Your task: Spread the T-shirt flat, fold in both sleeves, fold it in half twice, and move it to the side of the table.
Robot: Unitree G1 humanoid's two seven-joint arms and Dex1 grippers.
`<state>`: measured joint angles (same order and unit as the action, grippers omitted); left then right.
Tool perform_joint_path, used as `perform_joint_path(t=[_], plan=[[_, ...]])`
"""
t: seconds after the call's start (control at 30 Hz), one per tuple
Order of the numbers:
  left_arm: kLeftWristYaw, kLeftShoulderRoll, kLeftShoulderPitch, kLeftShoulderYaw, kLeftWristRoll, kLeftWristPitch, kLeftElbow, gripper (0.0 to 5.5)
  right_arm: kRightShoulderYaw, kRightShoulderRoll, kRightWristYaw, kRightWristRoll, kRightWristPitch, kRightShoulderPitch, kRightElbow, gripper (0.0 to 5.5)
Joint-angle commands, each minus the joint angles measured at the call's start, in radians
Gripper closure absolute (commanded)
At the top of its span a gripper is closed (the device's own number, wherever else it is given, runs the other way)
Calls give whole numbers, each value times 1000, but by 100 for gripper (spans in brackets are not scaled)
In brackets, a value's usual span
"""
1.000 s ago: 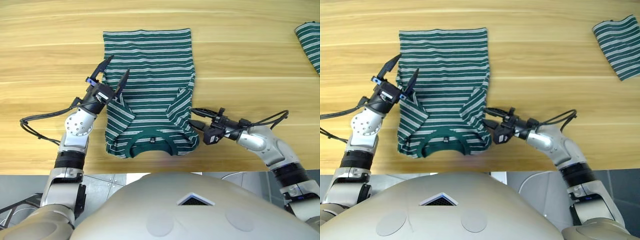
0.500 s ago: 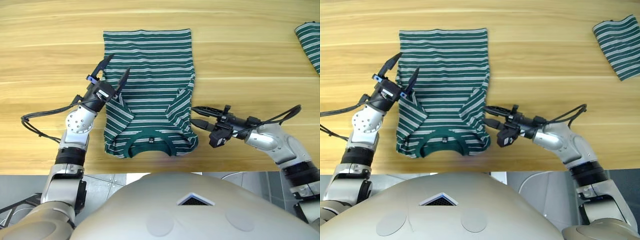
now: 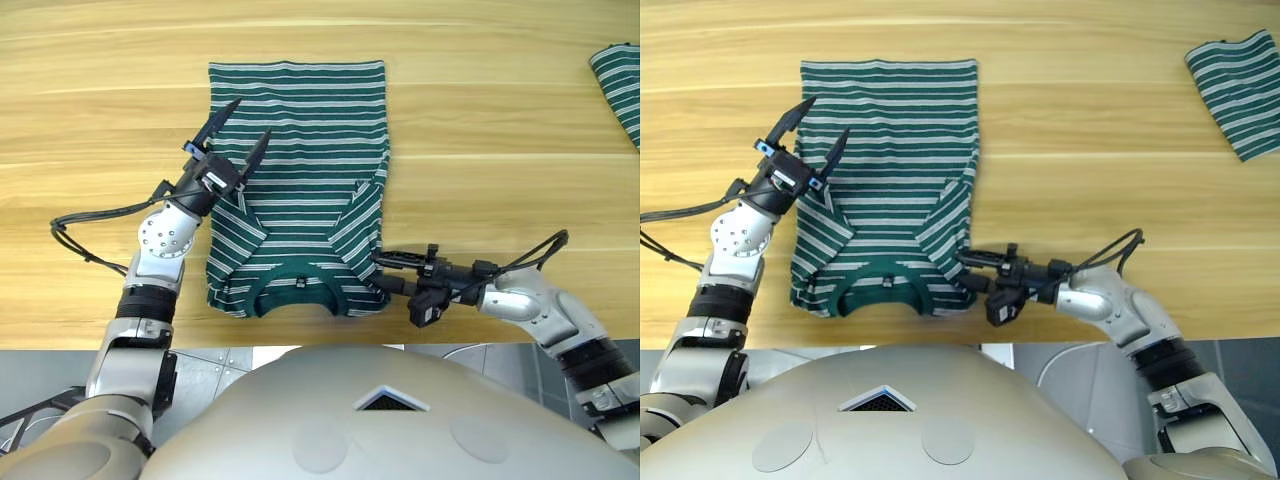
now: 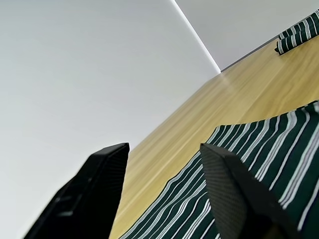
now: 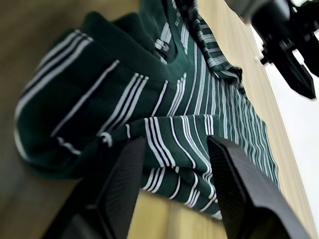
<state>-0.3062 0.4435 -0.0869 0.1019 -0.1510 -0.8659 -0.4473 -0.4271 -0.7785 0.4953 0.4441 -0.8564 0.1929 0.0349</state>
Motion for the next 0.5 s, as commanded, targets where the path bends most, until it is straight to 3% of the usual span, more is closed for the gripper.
perform_joint_path(t=[0.03, 0.37, 0.5], plan=[[-10, 4, -27, -1, 7, 3, -15, 284, -25, -18, 47, -19, -1, -1, 7, 325], [-54, 116, -17, -32, 4, 13, -3, 284, 21, 3, 25, 3, 60, -59, -106, 325], [-141, 237, 106, -85, 122, 24, 142, 284, 61, -10, 30, -151, 72, -30, -23, 325]])
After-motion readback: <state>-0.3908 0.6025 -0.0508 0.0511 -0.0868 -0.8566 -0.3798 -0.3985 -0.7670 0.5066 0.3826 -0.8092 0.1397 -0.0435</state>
